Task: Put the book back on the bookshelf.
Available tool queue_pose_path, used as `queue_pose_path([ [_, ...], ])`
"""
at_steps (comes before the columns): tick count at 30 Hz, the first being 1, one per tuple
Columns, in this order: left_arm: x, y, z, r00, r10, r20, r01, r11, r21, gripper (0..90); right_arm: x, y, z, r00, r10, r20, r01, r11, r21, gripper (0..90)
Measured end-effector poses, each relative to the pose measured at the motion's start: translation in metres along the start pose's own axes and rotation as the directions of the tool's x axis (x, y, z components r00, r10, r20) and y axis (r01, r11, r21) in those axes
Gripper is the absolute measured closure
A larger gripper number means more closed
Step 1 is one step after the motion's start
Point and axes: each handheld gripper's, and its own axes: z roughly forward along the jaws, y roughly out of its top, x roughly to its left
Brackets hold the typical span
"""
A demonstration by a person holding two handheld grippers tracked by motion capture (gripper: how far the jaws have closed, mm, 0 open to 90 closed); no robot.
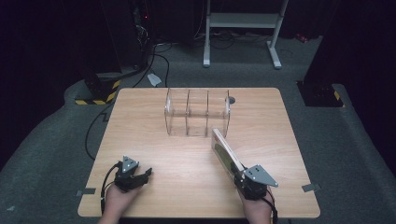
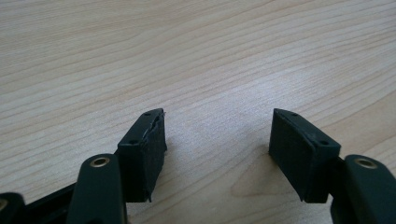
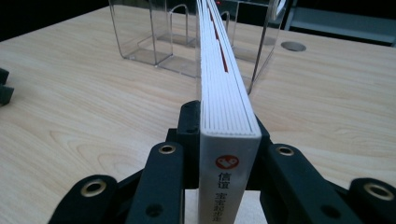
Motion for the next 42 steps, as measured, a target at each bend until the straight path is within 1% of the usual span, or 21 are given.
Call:
queue_pose_path([
  [4,0.0,0.0,0.0,1.0,0.002,-0.001,-0.002,1.0,-0.003,36.2,-0.002,0.008,0.001,1.0,0.002,0.008,-0.002,1.0,-0.023,75.5],
  [8,0.0,0.0,0.0,1.0,0.0,-0.001,0.0,1.0,-0.002,36.1,-0.005,0.015,0.001,0.9996,0.024,0.017,-0.023,0.999,-0.046,75.5],
  [11,0.0,0.0,0.0,1.0,0.002,-0.002,-0.002,1.0,-0.002,36.2,-0.009,0.021,0.002,0.9988,0.043,0.024,-0.042,0.998,-0.053,75.4],
  [15,0.0,0.0,0.0,1.0,0.002,-0.002,-0.002,1.0,-0.002,36.2,-0.012,0.031,0.007,0.9976,0.057,0.039,-0.054,0.996,-0.069,75.4],
  [17,0.001,0.0,0.0,1.0,0.005,-0.004,-0.005,1.0,-0.002,36.2,-0.012,0.036,0.012,0.9969,0.063,0.046,-0.06,0.996,-0.072,75.4],
  [23,0.001,0.0,0.0,1.0,0.002,-0.003,-0.002,1.0,-0.002,36.4,-0.012,0.047,0.027,0.9963,0.049,0.071,-0.044,0.996,-0.078,75.4],
  [26,0.001,0.0,0.0,1.0,0.006,-0.004,-0.006,1.0,-0.002,36.5,-0.014,0.052,0.037,0.9947,0.062,0.082,-0.056,0.996,-0.071,75.4],
  [32,0.001,0.0,0.001,1.0,0.002,-0.001,-0.002,1.0,-0.002,36.6,-0.013,0.058,0.055,0.9919,0.061,0.112,-0.054,0.997,-0.061,75.4],
  [36,0.001,0.0,0.001,1.0,0.002,0.0,-0.002,1.0,-0.003,36.6,-0.012,0.064,0.066,0.9893,0.073,0.127,-0.065,0.996,-0.067,75.4],
  [42,0.001,0.0,0.001,1.0,0.001,-0.001,-0.001,1.0,-0.003,36.7,-0.01,0.073,0.08,0.9866,0.074,0.145,-0.065,0.996,-0.067,75.3],
])
